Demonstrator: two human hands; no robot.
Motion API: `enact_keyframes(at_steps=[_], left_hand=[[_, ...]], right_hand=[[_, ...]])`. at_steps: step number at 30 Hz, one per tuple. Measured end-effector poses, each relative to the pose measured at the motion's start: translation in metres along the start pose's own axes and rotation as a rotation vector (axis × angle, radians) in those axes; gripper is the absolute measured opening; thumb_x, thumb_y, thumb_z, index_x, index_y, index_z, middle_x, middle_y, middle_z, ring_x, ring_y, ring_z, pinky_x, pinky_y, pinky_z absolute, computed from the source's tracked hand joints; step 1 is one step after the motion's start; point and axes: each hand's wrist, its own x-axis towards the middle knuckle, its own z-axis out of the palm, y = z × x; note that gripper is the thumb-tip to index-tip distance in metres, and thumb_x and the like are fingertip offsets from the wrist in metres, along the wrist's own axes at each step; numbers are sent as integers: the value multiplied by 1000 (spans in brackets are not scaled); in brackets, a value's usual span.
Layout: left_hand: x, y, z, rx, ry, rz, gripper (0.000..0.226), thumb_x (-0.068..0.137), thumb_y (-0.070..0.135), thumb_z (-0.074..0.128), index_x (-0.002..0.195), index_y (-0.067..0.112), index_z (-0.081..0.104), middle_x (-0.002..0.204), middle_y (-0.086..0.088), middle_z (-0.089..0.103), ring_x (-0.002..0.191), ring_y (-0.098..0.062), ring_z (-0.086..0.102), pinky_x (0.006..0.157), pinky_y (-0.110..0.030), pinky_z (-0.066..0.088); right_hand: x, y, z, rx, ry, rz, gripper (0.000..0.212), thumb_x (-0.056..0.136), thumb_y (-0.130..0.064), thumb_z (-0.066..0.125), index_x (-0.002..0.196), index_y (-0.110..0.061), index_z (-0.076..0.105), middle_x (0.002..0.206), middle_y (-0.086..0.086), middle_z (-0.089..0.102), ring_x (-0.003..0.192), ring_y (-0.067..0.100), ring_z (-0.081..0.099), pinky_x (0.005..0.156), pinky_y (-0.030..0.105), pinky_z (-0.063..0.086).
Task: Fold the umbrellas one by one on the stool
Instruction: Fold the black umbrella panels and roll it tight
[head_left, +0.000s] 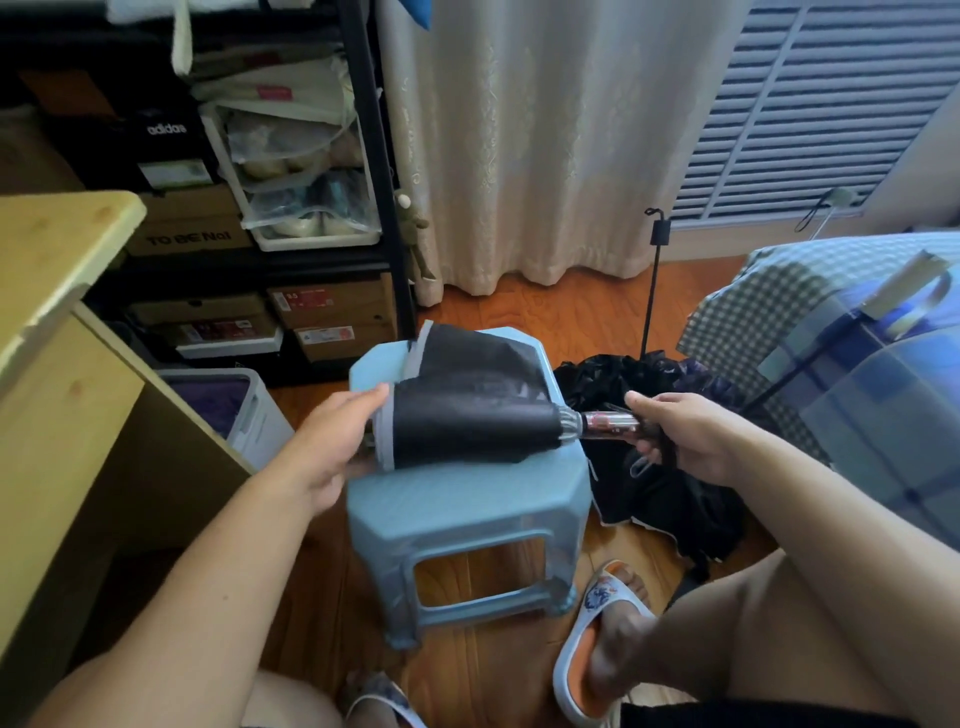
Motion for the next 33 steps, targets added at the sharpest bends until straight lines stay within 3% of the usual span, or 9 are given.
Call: enact_keyframes(at_steps=[4,7,13,16,18,21,25,31,33], left_hand=[[-11,-6,-3,251,-22,58,31,103,41,57,128,23,57,114,-3,69,104,-23,68,84,-44,60],[-17,-8,-4,493,34,112,28,103,46,54,120,25,53,106,-5,68,88,-19,68,66,-31,56],[-16,-5,-11,526,35,79,35,98,58,56,103,24,58,92,-14,75,58,-15,62,49,-26,49],[-10,-4,-6,589,101,114,39,98,63,52,96,24,58,88,-10,74,57,-15,63,47,-25,47],[-6,-1,-3,612,146,118,47,97,65,49,96,19,62,83,-10,74,55,-17,63,47,-25,46],[0,2,0,655,176,112,57,97,66,47,93,13,67,72,-10,71,51,-19,62,46,-25,44],[0,3,-2,563,128,33,61,95,66,50,95,8,70,73,-9,70,43,-14,57,40,-22,40],[-14,-6,-3,659,16,-46,68,95,74,42,100,11,67,75,-10,70,49,-19,64,44,-26,46],[-15,-6,-3,814,102,36,69,94,76,37,112,14,61,92,-8,71,71,-23,71,56,-32,55]], right_hand=[[5,-6,11,-122,72,35,46,106,-42,54,98,0,70,63,8,60,44,11,43,37,20,32],[11,-5,20,-231,109,67,52,107,-46,49,90,0,67,60,7,55,41,13,38,38,22,29],[20,-4,28,-310,182,82,64,105,-54,34,85,-1,63,65,12,58,46,21,44,44,25,35],[18,-7,31,-580,317,-116,55,105,-50,34,103,-2,62,89,18,72,74,30,64,64,34,48],[13,-6,35,-743,421,-376,43,102,-49,46,120,-13,60,116,11,63,104,30,58,84,39,46],[8,1,45,-717,224,-422,46,94,-54,60,129,-24,61,126,2,56,110,21,56,92,38,50],[-1,-1,37,-381,98,-304,25,96,-34,71,114,-19,63,107,1,68,82,13,63,60,22,47],[4,10,17,-408,-25,-158,36,89,-49,76,102,-17,68,73,7,64,66,22,54,63,38,44],[6,11,18,-382,-16,-137,38,87,-52,76,99,-16,70,71,7,64,66,24,53,67,39,43]])
